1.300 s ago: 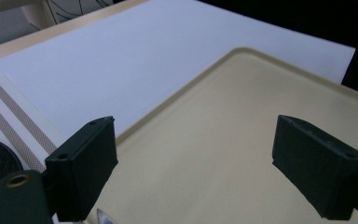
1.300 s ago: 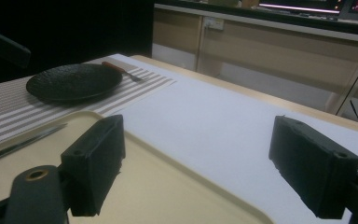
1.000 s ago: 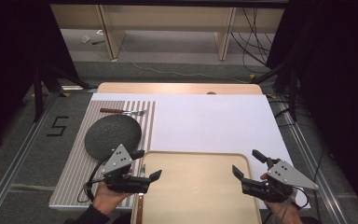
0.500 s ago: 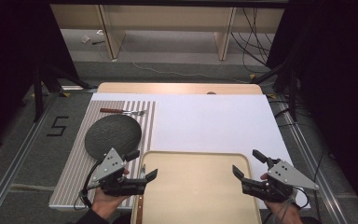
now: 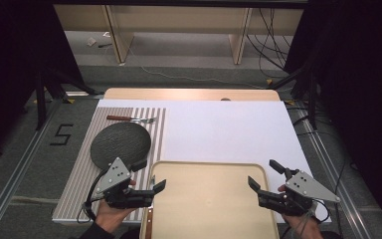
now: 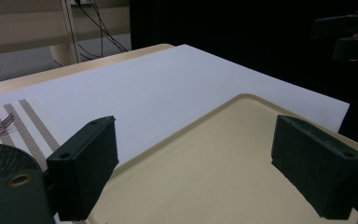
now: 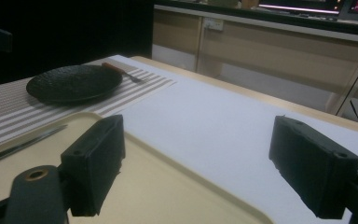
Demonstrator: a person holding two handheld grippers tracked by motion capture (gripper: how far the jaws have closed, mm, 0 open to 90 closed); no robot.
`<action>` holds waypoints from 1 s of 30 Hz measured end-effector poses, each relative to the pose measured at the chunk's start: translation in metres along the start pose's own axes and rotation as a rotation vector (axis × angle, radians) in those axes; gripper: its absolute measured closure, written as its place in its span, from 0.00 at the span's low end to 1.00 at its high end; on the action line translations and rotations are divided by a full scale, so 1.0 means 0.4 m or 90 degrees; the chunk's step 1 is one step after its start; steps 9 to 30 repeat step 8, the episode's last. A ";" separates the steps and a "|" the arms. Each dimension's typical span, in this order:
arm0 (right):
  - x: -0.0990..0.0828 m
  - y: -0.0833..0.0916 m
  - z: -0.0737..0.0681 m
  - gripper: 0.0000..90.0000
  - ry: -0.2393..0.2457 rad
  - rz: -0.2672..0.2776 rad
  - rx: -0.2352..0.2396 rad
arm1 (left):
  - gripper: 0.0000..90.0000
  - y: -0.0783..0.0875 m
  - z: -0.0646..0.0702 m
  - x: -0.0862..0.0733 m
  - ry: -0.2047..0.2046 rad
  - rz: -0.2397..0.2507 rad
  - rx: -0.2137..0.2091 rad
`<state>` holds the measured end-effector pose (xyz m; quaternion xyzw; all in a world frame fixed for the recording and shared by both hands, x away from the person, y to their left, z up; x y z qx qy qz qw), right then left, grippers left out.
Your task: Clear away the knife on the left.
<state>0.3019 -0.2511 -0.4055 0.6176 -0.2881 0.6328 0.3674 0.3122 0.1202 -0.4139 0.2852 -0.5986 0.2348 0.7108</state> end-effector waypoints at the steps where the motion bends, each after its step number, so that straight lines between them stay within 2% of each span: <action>1: 0.000 0.000 0.000 0.21 0.000 -0.001 0.000 | 0.15 0.000 0.000 0.000 0.001 0.000 0.000; 8: 0.000 0.000 0.000 0.21 0.001 -0.001 0.001 | 0.15 -0.002 0.001 -0.001 0.008 -0.007 -0.003; 30: 0.000 0.000 0.000 0.21 0.001 -0.001 0.001 | 0.15 -0.002 0.001 -0.001 0.008 -0.007 -0.003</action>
Point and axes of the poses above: each handheld gripper's, and its own axes: y roughly backward along the jaws, x roughly out of its top, z roughly to its right, the point moved 4 cm from there along -y, roughly forward along the jaws, and after that the axes turned 10 degrees about z, right-handed, at the moved point
